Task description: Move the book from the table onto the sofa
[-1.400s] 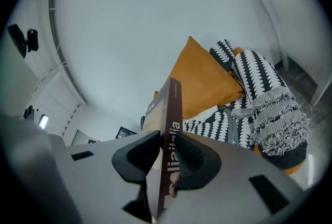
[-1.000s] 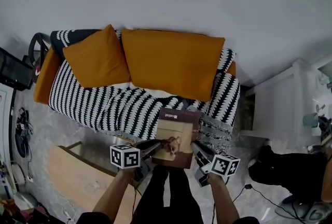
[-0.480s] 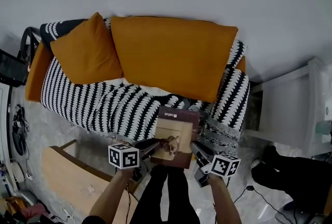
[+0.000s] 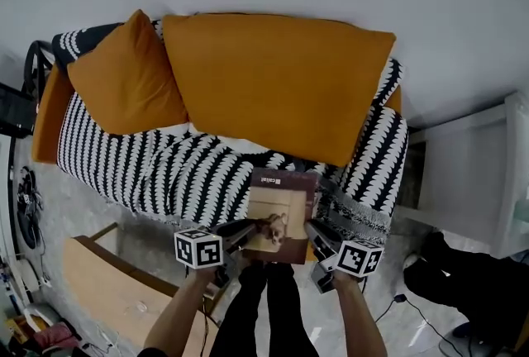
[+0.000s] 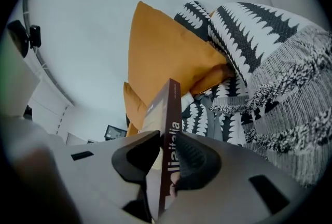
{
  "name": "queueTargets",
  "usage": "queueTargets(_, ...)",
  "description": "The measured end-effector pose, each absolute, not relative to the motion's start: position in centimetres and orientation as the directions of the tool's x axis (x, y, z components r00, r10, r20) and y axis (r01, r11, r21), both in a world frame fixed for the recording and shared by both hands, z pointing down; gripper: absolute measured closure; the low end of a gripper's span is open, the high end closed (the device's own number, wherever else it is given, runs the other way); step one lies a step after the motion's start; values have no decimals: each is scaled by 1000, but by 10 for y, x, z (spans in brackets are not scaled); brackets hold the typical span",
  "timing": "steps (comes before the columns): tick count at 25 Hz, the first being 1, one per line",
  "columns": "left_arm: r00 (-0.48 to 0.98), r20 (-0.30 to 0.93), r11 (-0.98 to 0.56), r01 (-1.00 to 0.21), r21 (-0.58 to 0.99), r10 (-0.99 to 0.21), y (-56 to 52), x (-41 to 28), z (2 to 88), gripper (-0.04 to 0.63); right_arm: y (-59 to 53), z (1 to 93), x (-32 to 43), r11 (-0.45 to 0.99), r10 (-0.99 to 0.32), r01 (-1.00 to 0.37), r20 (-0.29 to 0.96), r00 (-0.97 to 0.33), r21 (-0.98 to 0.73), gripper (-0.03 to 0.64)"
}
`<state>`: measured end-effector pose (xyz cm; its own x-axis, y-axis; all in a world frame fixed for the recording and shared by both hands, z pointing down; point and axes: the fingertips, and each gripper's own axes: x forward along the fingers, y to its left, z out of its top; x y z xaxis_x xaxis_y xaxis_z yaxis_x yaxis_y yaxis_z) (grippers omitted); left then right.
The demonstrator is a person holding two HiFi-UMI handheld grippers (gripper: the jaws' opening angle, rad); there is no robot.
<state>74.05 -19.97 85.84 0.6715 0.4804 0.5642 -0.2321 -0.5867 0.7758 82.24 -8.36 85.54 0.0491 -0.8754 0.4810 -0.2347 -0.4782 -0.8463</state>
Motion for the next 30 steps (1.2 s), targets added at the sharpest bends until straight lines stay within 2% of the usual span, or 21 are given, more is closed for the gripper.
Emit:
queueTargets(8,644,624,-612,-291,735,443,-210,736,885,477,-75,876,837,-530,-845,-214,531,58,-820,506)
queueTargets(17,656,622,-629,-279,725,426,-214,735,880,499,-74,877,827,-523,-847,-243,530,39,-817,538)
queueTargets(30,723,558,-688,-159,708,407,-199,733,774,561,-93,774,809,-420,-902,-346,428,57,-839,589)
